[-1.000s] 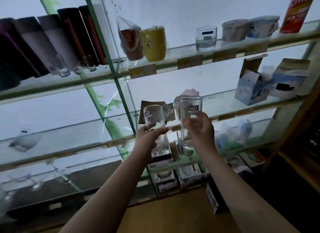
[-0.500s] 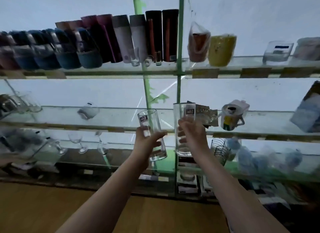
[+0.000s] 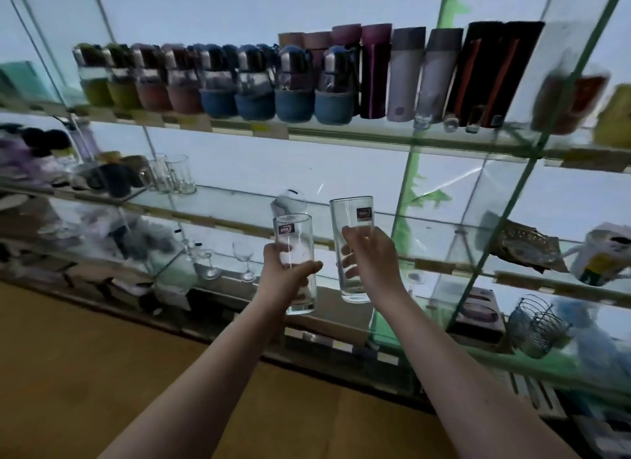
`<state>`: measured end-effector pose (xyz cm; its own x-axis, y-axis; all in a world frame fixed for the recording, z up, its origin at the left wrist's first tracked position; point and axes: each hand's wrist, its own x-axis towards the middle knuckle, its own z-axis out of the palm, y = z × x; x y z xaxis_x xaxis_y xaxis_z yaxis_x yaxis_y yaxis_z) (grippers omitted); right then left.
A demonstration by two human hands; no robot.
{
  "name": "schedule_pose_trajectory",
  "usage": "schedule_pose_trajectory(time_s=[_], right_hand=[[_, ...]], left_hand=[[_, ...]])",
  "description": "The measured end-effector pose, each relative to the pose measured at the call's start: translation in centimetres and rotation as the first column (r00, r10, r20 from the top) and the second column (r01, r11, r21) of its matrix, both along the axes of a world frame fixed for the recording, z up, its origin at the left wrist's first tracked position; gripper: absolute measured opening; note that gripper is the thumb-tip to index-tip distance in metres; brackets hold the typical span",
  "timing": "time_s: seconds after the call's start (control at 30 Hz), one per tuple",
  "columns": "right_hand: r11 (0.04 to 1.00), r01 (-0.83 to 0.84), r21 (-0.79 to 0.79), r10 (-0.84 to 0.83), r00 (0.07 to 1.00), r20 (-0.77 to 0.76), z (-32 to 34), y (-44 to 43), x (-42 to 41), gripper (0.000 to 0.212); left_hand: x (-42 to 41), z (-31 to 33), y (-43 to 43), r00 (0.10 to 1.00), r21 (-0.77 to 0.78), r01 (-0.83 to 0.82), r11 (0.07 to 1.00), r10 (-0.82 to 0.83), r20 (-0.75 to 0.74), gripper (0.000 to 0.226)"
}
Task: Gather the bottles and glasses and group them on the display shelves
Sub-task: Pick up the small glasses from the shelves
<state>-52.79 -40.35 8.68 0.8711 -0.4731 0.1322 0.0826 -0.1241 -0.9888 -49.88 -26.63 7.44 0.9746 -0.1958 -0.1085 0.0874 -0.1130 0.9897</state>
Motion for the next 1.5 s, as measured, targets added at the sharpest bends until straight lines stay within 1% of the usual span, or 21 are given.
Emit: schedule_pose_trajectory(time_s=[0.07,0.17,0.27,0.37,0.43,0.53,0.67,0.8,0.9,0.93,0.97,1.0,1.07,1.13,1.2,1.3,1.37,1.4,1.5], right_hand=[[1.0,-0.01,-0.003,0.01,1.0,0.0,0.1,2.5,1.0,0.049],[0.998,-0.029,-0.054,0.029,1.0,-0.004,0.1,7.2,2.6,0.04],[0.997,-0.039,-0.07,0.039,0.999,-0.003,0.4,10.2,3.9,0.043],[0.995,-0.042,-0.086,0.042,0.999,-0.004,0.7,12.5,5.4,0.036],[0.994,-0.061,-0.091,0.06,0.998,-0.011,1.0,14.1,6.6,0.04],[0.992,-0.096,-0.082,0.094,0.995,-0.023,1.2,16.2,8.6,0.053],[0.986,-0.15,-0.073,0.148,0.988,-0.035,0.5,18.2,12.3,0.057],[0.984,-0.174,-0.049,0.172,0.984,-0.04,-1.5,19.7,17.2,0.049],[0.981,-0.19,-0.037,0.188,0.981,-0.054,-2.9,21.1,21.8,0.054],[0.981,-0.195,-0.012,0.194,0.979,-0.057,-3.7,22.0,24.7,0.053],[0.983,-0.186,-0.012,0.185,0.981,-0.051,-3.8,22.2,25.3,0.051],[0.981,-0.194,-0.003,0.194,0.98,-0.049,-3.9,22.6,26.5,0.052],[0.979,-0.202,0.032,0.203,0.977,-0.058,-4.6,23.7,30.1,0.062],[0.975,-0.215,0.057,0.219,0.973,-0.079,-5.2,24.4,33.2,0.069],[0.974,-0.217,0.066,0.222,0.971,-0.086,-5.6,24.9,35.5,0.068],[0.976,-0.208,0.062,0.214,0.971,-0.106,-6.3,24.8,38.1,0.074],[0.979,-0.196,0.05,0.201,0.972,-0.122,-6.7,24.5,39.3,0.078],[0.981,-0.19,0.042,0.194,0.972,-0.131,-6.9,24.3,39.8,0.075],[0.987,-0.147,0.066,0.155,0.976,-0.152,-7.5,23.7,41.5,0.05]], left_hand=[[0.9,-0.1,2.4,1.0,-0.014,-0.011,1.0,0.011,-0.012,0.051],[2.6,-0.1,6.9,0.999,-0.054,-0.038,0.998,0.038,-0.009,0.051],[3.9,0.2,10.1,0.998,-0.076,-0.055,0.996,0.056,0.011,0.05],[4.9,0.3,12.4,0.998,-0.097,-0.061,0.993,0.061,-0.001,0.05],[6.0,0.1,13.9,0.997,-0.096,-0.074,0.993,0.073,-0.01,0.051],[7.7,-0.1,15.5,0.994,-0.105,-0.103,0.989,0.101,-0.028,0.053],[11.0,-0.5,17.7,0.989,-0.103,-0.145,0.984,0.14,-0.046,0.057],[14.9,-1.6,19.9,0.984,-0.064,-0.174,0.983,0.173,-0.034,0.06],[18.7,-2.4,21.1,0.976,-0.015,-0.215,0.976,0.215,-0.026,0.078],[21.3,-2.9,21.9,0.972,0.02,-0.235,0.972,0.235,-0.015,0.084],[21.7,-2.7,22.2,0.973,0.029,-0.229,0.973,0.229,-0.016,0.087],[22.7,-2.7,22.6,0.974,0.045,-0.225,0.973,0.226,-0.015,0.087],[25.9,-3.0,23.3,0.973,0.112,-0.229,0.967,0.23,0.006,0.081],[29.0,-3.4,23.9,0.973,0.148,-0.228,0.962,0.232,-0.01,0.089],[31.5,-4.1,24.3,0.974,0.171,-0.218,0.961,0.225,-0.025,0.093],[34.4,-4.7,24.2,0.975,0.153,-0.192,0.969,0.206,-0.083,0.092],[35.9,-5.0,24.0,0.976,0.146,-0.165,0.975,0.183,-0.117,0.087],[36.7,-5.2,23.8,0.978,0.14,-0.15,0.979,0.168,-0.126,0.083],[39.0,-5.7,23.5,0.978,0.12,-0.117,0.986,0.135,-0.162,0.079]])
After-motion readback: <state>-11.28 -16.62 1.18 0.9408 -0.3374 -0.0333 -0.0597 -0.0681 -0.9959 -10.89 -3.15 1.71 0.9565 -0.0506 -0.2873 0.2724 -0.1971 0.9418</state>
